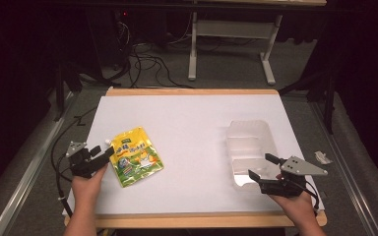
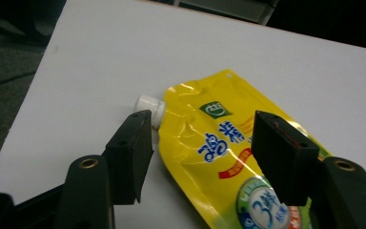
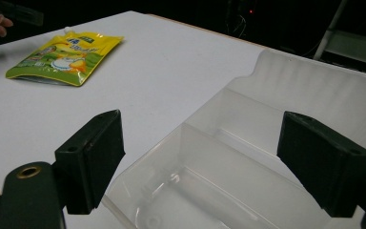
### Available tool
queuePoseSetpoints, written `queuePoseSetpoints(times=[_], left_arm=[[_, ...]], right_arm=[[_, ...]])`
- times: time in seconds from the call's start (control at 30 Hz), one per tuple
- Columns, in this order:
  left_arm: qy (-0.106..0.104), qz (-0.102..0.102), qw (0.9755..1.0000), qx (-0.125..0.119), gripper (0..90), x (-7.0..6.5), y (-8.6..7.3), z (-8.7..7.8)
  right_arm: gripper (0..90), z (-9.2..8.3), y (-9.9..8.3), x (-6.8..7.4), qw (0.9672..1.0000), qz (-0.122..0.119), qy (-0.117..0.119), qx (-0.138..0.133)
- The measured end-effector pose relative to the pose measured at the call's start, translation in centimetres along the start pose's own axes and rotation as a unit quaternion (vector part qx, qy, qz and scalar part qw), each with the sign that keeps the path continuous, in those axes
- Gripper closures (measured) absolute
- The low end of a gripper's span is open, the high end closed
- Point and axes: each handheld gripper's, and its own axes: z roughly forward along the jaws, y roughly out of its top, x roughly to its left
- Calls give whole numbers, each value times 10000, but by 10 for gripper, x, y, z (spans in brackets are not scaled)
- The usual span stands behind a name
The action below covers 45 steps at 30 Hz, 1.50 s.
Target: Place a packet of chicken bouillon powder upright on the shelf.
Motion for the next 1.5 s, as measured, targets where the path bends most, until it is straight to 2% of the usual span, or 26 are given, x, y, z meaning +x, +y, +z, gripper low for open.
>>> queuePoseSetpoints(times=[0.17, 0.2, 0.23, 0.33, 0.4, 0.47, 0.63, 0.67, 0.87, 0.93, 1.1, 1.2, 1.4, 1.5], left_arm=[[16, -198, 9997, 114, 419, 9, 1, 12], [16, -267, 9994, 202, 424, 11, 1, 17], [16, -267, 9994, 202, 429, 11, 1, 17], [19, -318, 9985, 440, 444, 13, 2, 26], [33, -332, 9983, 476, 451, 13, 2, 29], [-48, -402, 9973, 604, 452, 14, 1, 33], [-118, -479, 9960, 744, 460, 15, 0, 36], [-229, -585, 9943, 857, 461, 17, -1, 38], [-390, -747, 9922, 915, 501, 18, -2, 39], [-484, -756, 9911, 987, 538, 19, -2, 39], [-535, -775, 9903, 1024, 648, 19, -3, 39], [-568, -640, 9912, 1012, 709, 16, -3, 38], [-745, -547, 9910, 964, 838, 9, -4, 39], [-744, -357, 9923, 918, 900, 3, -3, 39]], right_arm=[[166, 1, 0, 1, 10000, -14, -10, 14], [167, 1, -1, 1, 10000, -27, -11, 19], [167, 1, -1, 1, 10000, -27, -11, 19], [168, 3, -1, 2, 10000, -36, -11, 43], [169, 3, -1, 3, 10000, -39, -28, 81], [169, 3, -1, 3, 9999, -81, -30, 83], [169, 3, -2, 4, 9999, -86, -34, 87], [170, 3, -2, 4, 9999, -90, -39, 84], [174, 3, -2, 4, 10000, -58, -34, 65], [174, 3, -2, 4, 10000, -66, -35, 64], [176, 3, -2, 3, 9999, -66, -58, 79], [177, 2, -2, 3, 9999, -71, -69, 68], [181, 2, -2, 3, 9999, -51, -88, 50], [183, 2, -2, 2, 9999, -78, -97, 43]])
